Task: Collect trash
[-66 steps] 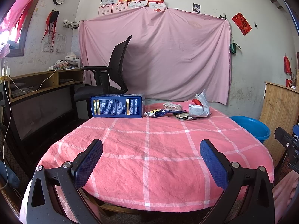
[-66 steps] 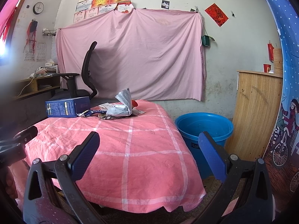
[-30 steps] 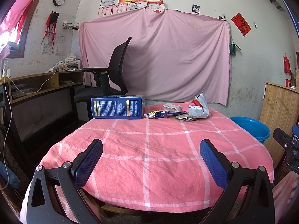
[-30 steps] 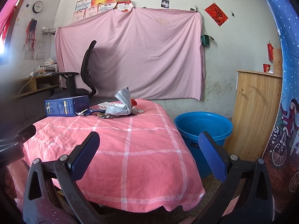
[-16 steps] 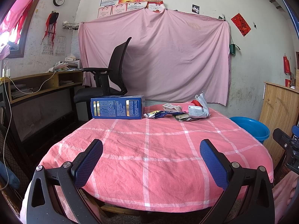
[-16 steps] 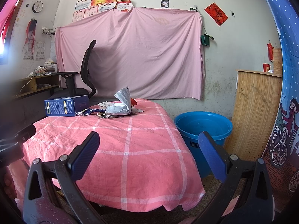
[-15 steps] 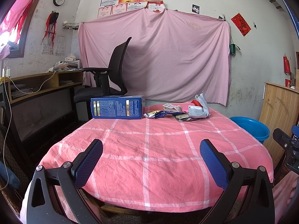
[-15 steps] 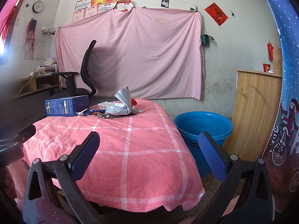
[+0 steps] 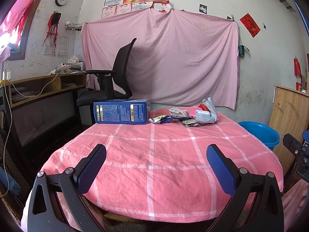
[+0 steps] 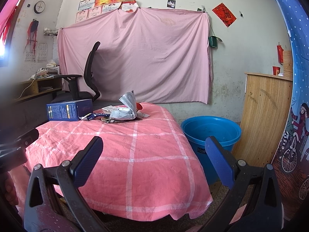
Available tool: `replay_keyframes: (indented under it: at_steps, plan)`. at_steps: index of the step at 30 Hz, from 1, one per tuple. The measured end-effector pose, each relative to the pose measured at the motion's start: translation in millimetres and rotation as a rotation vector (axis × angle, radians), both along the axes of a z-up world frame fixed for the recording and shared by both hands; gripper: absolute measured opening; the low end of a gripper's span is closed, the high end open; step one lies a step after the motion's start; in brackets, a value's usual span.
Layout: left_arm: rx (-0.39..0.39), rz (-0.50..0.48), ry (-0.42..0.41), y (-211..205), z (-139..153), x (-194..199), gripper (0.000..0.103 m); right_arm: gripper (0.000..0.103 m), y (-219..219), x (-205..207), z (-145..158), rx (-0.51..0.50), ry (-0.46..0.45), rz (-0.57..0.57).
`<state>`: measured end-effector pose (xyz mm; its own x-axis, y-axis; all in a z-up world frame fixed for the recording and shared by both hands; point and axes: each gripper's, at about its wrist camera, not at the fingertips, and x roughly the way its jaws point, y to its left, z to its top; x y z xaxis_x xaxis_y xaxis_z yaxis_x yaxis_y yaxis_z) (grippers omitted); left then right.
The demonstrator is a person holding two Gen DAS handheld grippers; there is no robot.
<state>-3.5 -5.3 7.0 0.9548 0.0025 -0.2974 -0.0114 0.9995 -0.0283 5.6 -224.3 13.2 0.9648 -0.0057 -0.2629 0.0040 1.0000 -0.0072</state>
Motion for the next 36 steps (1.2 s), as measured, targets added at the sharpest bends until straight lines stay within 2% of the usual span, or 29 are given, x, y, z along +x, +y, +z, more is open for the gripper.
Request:
replay_keyframes:
  at_steps: [11,21,29,32,36]
  plan:
    - [-0.014,0.008,-0.053,-3.9,28.9,34.7,0.102,0.103,4.1,35.0,20.7,-0.018,-0.038,0.032]
    - [-0.031,0.006,-0.082,-5.2,46.5,100.9,0.102,0.103,-2.4,84.8,37.8,-0.026,-0.08,0.017]
    - [-0.052,0.016,-0.028,10.2,37.7,159.3,0.102,0.103,-4.1,132.4,41.0,-0.044,-0.098,0.02]
    - [-0.047,0.028,0.035,16.9,26.9,187.9,0.102,0.103,0.4,153.4,41.9,-0.058,-0.097,0.042]
    - [-0.068,0.027,0.141,26.9,8.1,213.3,0.102,0.103,5.8,193.7,33.6,-0.047,0.008,0.143]
